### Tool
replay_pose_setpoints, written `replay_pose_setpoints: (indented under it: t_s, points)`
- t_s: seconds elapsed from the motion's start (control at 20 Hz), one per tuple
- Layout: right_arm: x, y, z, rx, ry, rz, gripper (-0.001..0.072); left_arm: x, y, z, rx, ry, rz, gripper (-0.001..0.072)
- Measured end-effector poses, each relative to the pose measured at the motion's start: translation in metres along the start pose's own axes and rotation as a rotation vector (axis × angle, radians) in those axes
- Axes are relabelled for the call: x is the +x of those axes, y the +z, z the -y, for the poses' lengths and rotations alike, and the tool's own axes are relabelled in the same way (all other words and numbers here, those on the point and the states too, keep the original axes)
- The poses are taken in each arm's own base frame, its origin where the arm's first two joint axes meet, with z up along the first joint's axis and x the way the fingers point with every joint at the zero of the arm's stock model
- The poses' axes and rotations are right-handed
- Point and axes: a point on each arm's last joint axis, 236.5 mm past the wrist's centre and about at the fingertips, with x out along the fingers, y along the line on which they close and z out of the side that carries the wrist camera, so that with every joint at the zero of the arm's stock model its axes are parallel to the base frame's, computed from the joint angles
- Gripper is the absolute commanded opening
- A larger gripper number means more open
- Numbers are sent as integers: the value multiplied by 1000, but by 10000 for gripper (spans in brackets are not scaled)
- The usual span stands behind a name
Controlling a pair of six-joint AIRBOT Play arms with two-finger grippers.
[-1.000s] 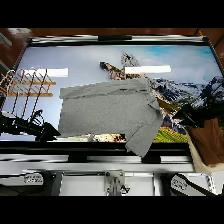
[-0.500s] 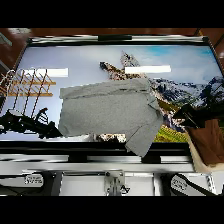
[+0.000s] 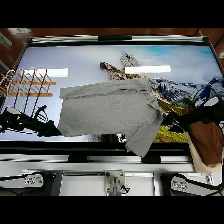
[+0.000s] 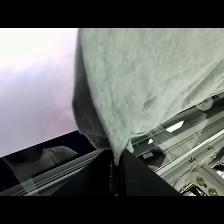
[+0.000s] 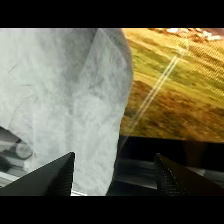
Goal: Fold the shirts.
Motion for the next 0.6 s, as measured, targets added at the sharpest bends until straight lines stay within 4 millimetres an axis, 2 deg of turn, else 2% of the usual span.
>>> replay_pose_setpoints:
  t_s: [0.05, 0.25, 0.4, 0.5, 0.55, 0.6]
  points:
    - [6, 3, 2, 3, -3, -3, 535, -2, 2, 2, 4, -4, 5, 29]
    - [22, 15, 4, 21, 7, 11, 535, -9, 9, 9, 21, -12, 26, 30]
    - [33, 20, 0, 24, 15, 7, 298, -13, 15, 14, 29, -25, 44, 30]
    - [40, 23, -4, 13, 9, 10, 98, -14, 17, 17, 32, -31, 52, 30]
    - [43, 25, -6, 10, 5, 15, 55, -15, 18, 17, 33, -33, 54, 29]
    - [45, 26, -10, 4, 8, 20, 55, -15, 19, 18, 34, -34, 56, 29]
